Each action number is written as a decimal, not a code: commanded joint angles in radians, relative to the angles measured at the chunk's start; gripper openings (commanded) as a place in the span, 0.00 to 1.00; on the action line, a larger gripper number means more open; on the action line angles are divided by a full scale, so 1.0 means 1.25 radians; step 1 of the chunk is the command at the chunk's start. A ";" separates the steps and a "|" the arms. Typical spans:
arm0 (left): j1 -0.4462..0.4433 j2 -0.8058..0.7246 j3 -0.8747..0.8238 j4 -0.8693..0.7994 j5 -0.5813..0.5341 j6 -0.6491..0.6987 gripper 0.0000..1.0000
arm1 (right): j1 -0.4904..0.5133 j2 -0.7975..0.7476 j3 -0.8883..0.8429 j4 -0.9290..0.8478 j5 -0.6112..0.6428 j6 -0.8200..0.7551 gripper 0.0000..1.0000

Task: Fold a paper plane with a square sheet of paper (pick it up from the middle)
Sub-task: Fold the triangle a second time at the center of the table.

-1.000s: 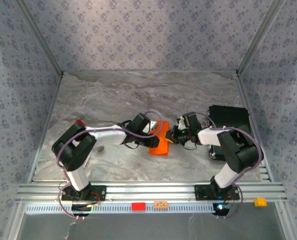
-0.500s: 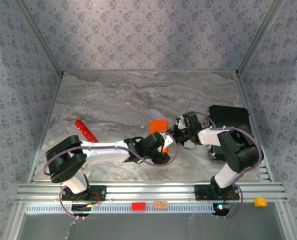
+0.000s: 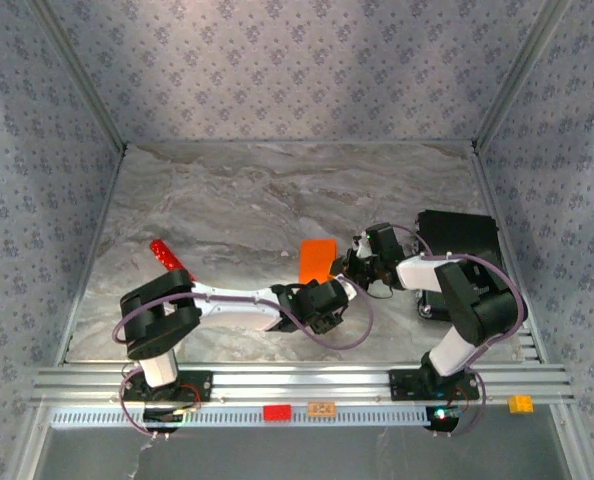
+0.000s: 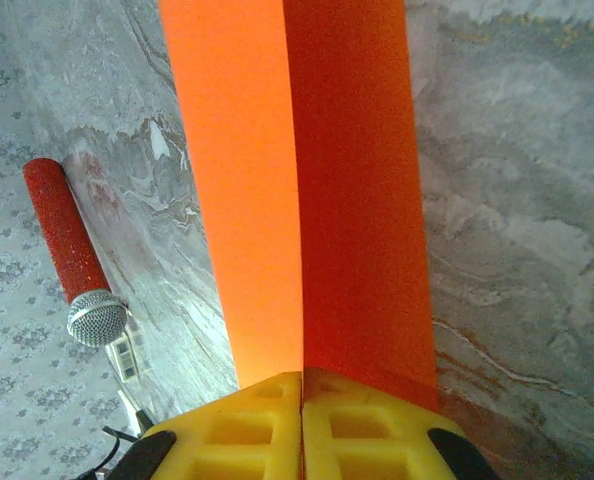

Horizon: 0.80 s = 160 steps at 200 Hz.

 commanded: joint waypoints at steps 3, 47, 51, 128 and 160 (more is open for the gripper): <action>-0.009 0.016 0.027 -0.020 -0.046 0.011 0.66 | -0.005 -0.018 -0.009 -0.002 -0.009 0.012 0.10; -0.009 0.007 0.016 -0.013 -0.045 0.008 0.49 | -0.007 -0.019 -0.011 0.001 -0.011 0.014 0.11; -0.008 0.004 0.014 -0.011 -0.045 0.007 0.48 | -0.006 -0.018 -0.010 0.000 -0.010 0.014 0.11; -0.008 -0.030 -0.014 0.016 -0.025 -0.016 0.09 | -0.011 -0.030 -0.019 -0.004 -0.003 0.018 0.15; 0.016 -0.043 -0.024 0.026 0.036 -0.046 0.00 | -0.018 -0.045 -0.027 -0.005 -0.002 0.019 0.18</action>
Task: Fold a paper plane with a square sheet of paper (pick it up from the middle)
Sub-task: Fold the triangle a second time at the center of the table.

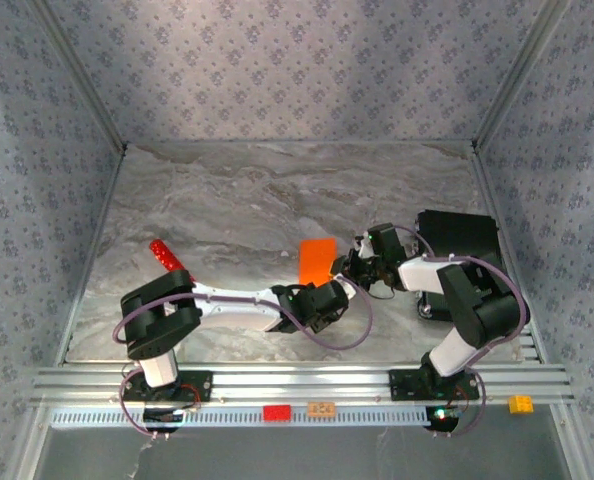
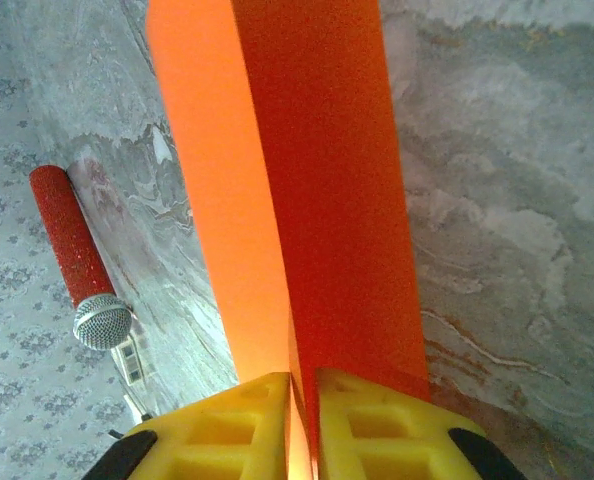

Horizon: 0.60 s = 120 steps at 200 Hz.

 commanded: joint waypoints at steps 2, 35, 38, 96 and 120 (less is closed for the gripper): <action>0.020 -0.041 -0.017 0.024 0.058 -0.032 0.00 | -0.009 -0.027 -0.014 -0.006 -0.003 0.009 0.18; 0.096 -0.086 -0.063 0.074 0.227 -0.102 0.00 | -0.037 -0.071 -0.034 -0.046 0.018 -0.003 0.22; 0.105 -0.089 -0.067 0.079 0.248 -0.108 0.00 | -0.040 -0.079 -0.037 -0.050 0.020 -0.004 0.23; 0.248 -0.075 -0.108 0.180 0.576 -0.220 0.00 | -0.051 -0.198 -0.062 -0.155 0.069 -0.032 0.27; 0.285 -0.072 -0.122 0.210 0.623 -0.250 0.00 | -0.023 -0.224 -0.084 -0.147 0.081 -0.015 0.22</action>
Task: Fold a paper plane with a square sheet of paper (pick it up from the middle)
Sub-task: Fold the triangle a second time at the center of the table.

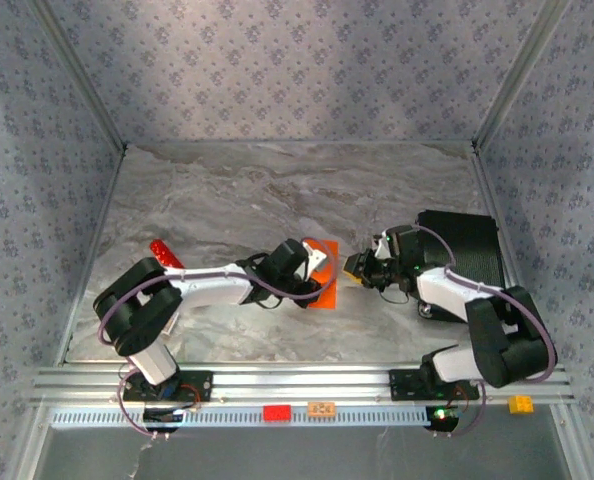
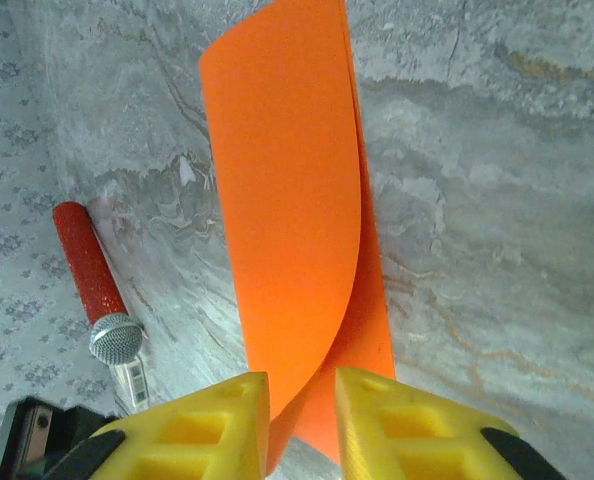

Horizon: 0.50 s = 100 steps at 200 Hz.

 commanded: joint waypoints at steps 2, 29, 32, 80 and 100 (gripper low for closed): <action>0.030 0.004 -0.017 0.065 0.126 -0.057 0.00 | 0.028 -0.027 -0.028 -0.035 0.030 0.002 0.21; 0.047 0.001 -0.026 0.072 0.136 -0.069 0.00 | 0.083 -0.018 -0.039 0.009 0.039 0.032 0.13; 0.047 0.002 -0.025 0.072 0.137 -0.069 0.00 | 0.090 -0.015 -0.039 0.015 0.039 0.035 0.13; 0.047 0.012 -0.009 0.050 0.131 -0.057 0.06 | 0.136 0.047 -0.016 0.114 0.039 0.082 0.10; 0.047 0.013 -0.004 0.043 0.123 -0.055 0.09 | 0.140 0.064 -0.006 0.122 0.036 0.082 0.10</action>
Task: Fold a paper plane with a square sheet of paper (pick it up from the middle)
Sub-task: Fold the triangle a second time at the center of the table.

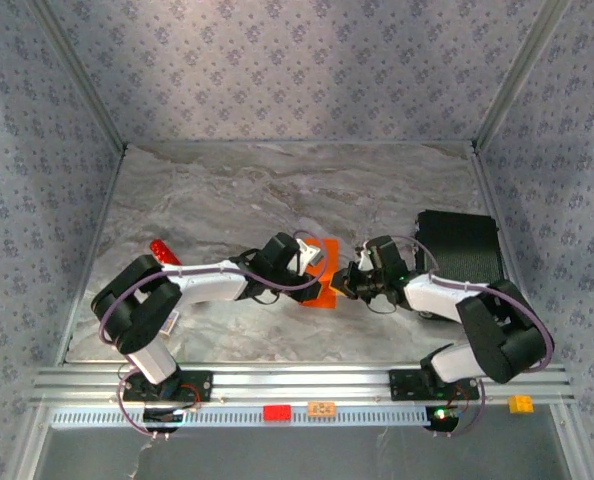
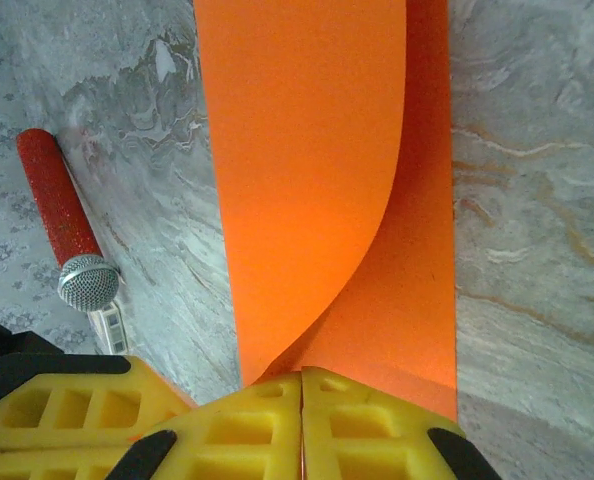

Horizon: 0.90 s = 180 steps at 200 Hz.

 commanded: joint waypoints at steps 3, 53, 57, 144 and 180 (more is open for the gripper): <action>0.001 0.013 0.016 -0.002 0.009 0.001 0.10 | 0.007 0.023 0.024 0.042 0.008 0.021 0.09; 0.001 0.015 0.024 -0.001 -0.012 0.005 0.15 | 0.008 0.029 0.016 0.050 0.007 0.025 0.09; 0.002 0.014 0.024 0.000 -0.013 0.004 0.15 | 0.008 0.029 0.017 0.049 0.007 0.026 0.09; 0.002 0.012 0.030 0.025 -0.022 0.000 0.21 | 0.005 0.030 0.015 0.043 0.009 0.022 0.09; 0.001 0.014 0.030 0.023 -0.021 0.009 0.21 | 0.004 0.039 0.016 0.042 0.007 0.020 0.09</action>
